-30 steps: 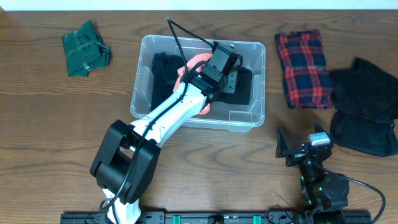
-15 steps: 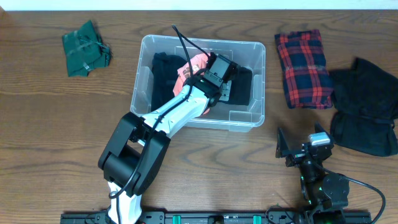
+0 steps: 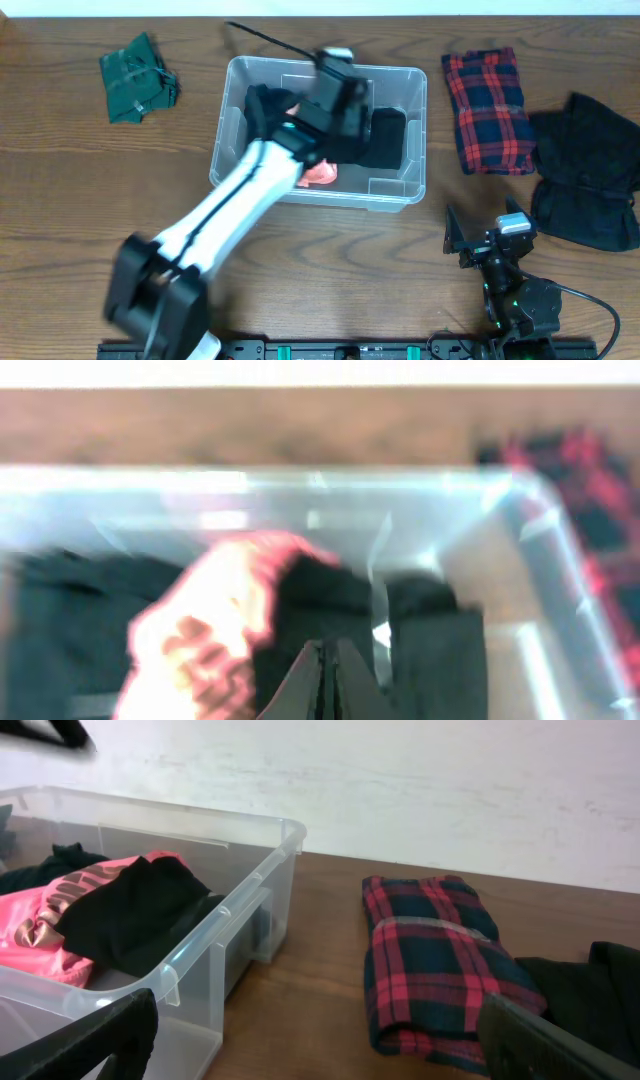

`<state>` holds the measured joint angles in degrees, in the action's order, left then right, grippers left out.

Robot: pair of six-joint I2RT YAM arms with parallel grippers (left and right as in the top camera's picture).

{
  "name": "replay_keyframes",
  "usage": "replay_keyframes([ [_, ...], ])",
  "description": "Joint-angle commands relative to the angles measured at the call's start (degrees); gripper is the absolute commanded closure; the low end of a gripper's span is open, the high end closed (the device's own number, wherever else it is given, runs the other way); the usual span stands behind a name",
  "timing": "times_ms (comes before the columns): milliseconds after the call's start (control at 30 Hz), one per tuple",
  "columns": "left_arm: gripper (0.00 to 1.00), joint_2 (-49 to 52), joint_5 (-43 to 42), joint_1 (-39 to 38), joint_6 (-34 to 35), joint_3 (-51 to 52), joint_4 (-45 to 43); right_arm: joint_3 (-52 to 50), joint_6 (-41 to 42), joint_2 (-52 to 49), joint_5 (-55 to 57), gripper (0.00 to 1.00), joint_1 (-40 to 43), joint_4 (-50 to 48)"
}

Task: Pack container
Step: 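Withdraw the left gripper toward the green ribbon-tied bundle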

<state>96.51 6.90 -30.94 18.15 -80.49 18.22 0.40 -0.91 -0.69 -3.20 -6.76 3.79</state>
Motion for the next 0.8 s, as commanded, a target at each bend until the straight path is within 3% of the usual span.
replay_keyframes([
  [0,0.94,-3.8,2.2,4.8,-0.5,-1.4,1.9,-0.1,-0.9,0.3,0.0,0.01,-0.4,0.2],
  [300,0.93,-6.7,2.8,21.1,-0.5,-1.4,9.2,-0.1,-0.9,0.3,0.0,0.01,-0.4,0.2],
  [567,0.93,-6.7,2.8,35.7,-0.5,-1.4,10.2,-0.1,-0.9,0.3,0.0,0.01,-0.4,0.2],
  [767,0.93,-6.7,2.8,40.9,-0.5,-1.4,13.3,-0.1,-0.9,0.3,0.0,0.01,-0.4,0.2],
])
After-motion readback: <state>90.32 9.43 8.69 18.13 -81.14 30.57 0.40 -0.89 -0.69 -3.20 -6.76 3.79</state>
